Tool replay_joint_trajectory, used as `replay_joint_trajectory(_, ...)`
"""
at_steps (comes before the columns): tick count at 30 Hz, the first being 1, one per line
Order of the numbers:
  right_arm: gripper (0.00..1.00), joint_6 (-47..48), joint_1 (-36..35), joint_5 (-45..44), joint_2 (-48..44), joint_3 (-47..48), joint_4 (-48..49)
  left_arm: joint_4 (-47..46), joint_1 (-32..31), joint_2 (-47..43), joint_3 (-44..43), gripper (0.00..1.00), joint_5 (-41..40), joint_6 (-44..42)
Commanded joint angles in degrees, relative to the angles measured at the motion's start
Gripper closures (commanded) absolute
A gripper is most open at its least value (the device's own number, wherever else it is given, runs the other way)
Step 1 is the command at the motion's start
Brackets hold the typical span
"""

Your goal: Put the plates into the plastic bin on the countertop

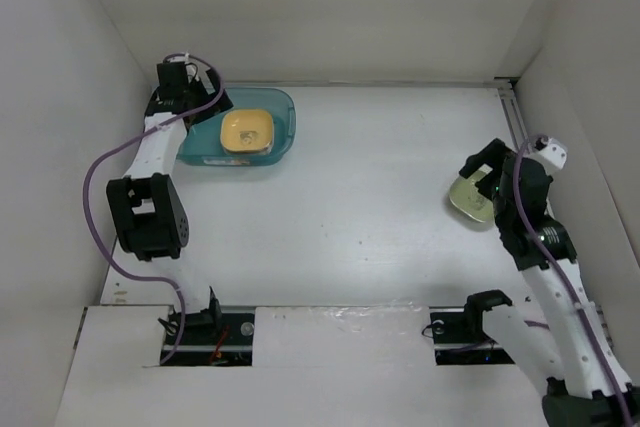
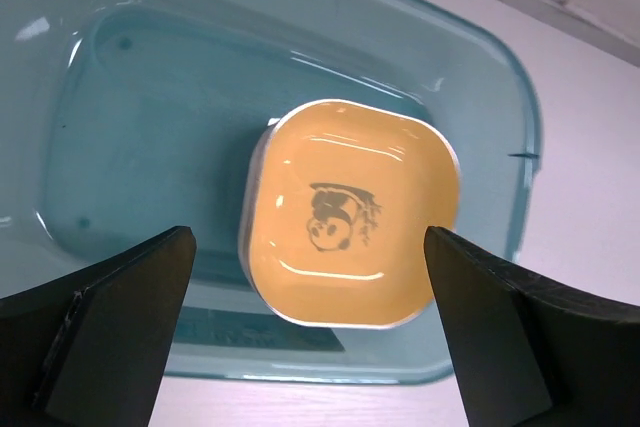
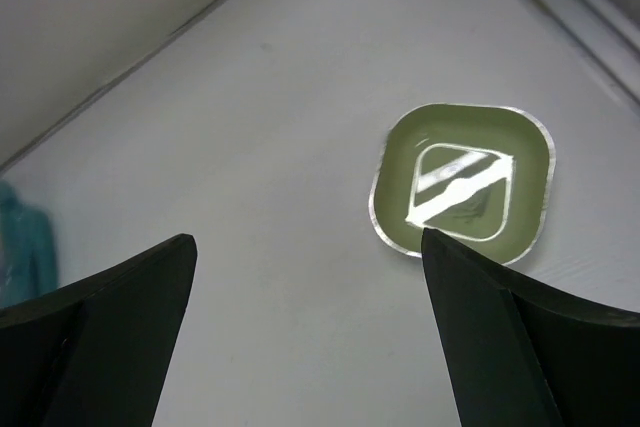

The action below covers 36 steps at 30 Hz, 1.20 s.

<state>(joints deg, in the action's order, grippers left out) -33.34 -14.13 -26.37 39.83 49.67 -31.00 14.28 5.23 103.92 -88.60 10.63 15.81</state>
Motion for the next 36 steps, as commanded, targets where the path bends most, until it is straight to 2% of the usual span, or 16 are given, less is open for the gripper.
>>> replay_joint_trajectory(1, 0.00, -3.0, 11.4, 0.2, 5.4, 0.0, 5.3, 0.2, -1.8, -9.1, -1.6, 0.00, 1.5, 0.9)
replay_joint_trajectory(4, 0.00, -3.0, 20.5, 4.2, 10.3, -0.5, 6.6, 2.2, -2.9, -12.1, -3.0, 0.00, 1.0, 1.4)
replay_joint_trajectory(8, 0.00, -4.1, 27.5, 8.4, 17.3, -2.9, 9.6, 2.9, -2.9, -14.4, -3.6, 0.00, 6.0, 3.9)
replay_joint_trajectory(12, 0.00, -5.3, 31.0, 8.9, 26.5, -3.4, 12.0, 2.9, -2.9, -15.9, -3.6, 0.00, 7.6, 4.4)
replay_joint_trajectory(18, 0.03, -5.9, 32.1, 12.1, 35.5, -6.3, 17.5, 2.9, -2.9, -16.9, -4.1, 0.00, 8.7, 4.4)
replay_joint_trajectory(21, 0.08, -3.7, 32.1, 13.5, 39.9, -6.8, 20.7, 3.5, -2.9, -16.9, -4.1, 0.00, 9.3, 4.9)
replay_joint_trajectory(23, 0.10, -3.0, 33.0, 15.9, 42.5, -5.9, 20.7, 2.9, -2.9, -16.9, -4.1, 0.00, 9.9, 5.5)
replay_joint_trajectory(24, 0.14, -1.1, 33.0, 16.9, 44.5, -5.0, 20.7, 2.9, -2.9, -16.9, -4.1, 0.00, 9.9, 5.5)
replay_joint_trajectory(27, 0.18, 0.7, 33.0, 16.4, 46.5, -2.7, 19.2, 3.4, -2.9, -15.9, -4.1, 0.00, 9.9, 6.0)
replay_joint_trajectory(30, 0.31, 2.8, 33.0, 17.5, 48.1, -0.5, 17.0, 4.6, -2.9, -15.3, -4.8, 0.00, 8.9, 6.0)
replay_joint_trajectory(32, 0.45, 3.6, 33.0, 18.2, 49.1, 0.7, 16.3, 5.3, -2.9, -15.3, -4.8, 0.00, 8.4, 5.4)
replay_joint_trajectory(34, 0.67, 4.4, 33.0, 18.7, 49.8, 1.3, 16.3, 5.3, -2.9, -15.3, -4.8, 0.03, 8.4, 5.4)
replay_joint_trajectory(35, 0.86, 5.1, 33.0, 19.2, 49.8, 1.3, 16.8, 5.3, -2.9, -15.3, -4.8, 0.03, 10.5, 5.4)
replay_joint_trajectory(36, 0.93, 5.1, 32.0, 20.6, 49.8, 1.3, 17.4, 4.6, -2.9, -15.3, -3.9, 0.05, 12.3, 5.9)
